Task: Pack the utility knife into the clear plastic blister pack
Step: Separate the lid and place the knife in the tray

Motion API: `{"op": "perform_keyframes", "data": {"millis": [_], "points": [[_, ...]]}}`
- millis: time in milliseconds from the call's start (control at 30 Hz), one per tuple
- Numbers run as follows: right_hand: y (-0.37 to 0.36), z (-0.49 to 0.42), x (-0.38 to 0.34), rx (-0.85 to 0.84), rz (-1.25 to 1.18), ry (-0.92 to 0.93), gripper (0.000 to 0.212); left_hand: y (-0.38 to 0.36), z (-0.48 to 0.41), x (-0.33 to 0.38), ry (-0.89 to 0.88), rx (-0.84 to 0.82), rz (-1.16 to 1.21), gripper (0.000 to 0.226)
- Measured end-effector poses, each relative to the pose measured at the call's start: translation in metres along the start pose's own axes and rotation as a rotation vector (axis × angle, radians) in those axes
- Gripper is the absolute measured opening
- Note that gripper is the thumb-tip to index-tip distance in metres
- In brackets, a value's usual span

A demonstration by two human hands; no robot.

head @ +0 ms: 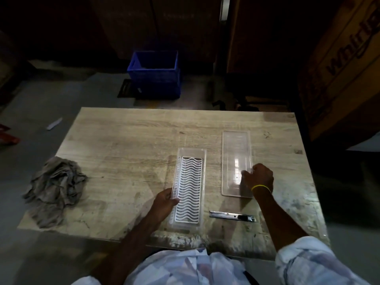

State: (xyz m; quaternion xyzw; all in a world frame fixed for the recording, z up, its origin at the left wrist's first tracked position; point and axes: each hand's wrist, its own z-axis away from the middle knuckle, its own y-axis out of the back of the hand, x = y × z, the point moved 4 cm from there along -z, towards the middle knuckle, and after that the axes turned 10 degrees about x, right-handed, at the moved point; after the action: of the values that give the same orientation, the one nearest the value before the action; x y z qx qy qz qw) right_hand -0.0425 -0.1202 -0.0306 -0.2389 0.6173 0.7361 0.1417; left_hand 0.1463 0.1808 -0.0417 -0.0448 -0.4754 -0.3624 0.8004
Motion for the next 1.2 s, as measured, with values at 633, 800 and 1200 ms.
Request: {"op": "perform_keyframes", "data": {"millis": [633, 800, 1200], "points": [[0.008, 0.108, 0.076, -0.242, -0.045, 0.368, 0.008, -0.007, 0.004, -0.003, -0.009, 0.106, 0.028, 0.025], [0.013, 0.117, 0.07, -0.266, 0.029, 0.464, 0.033, -0.007, 0.009, -0.003, -0.014, 0.124, 0.02, 0.023], [0.002, 0.14, 0.07, -0.332, 0.18, 0.473, 0.019, -0.011, 0.014, -0.007, -0.034, 0.151, -0.067, 0.018]]}}
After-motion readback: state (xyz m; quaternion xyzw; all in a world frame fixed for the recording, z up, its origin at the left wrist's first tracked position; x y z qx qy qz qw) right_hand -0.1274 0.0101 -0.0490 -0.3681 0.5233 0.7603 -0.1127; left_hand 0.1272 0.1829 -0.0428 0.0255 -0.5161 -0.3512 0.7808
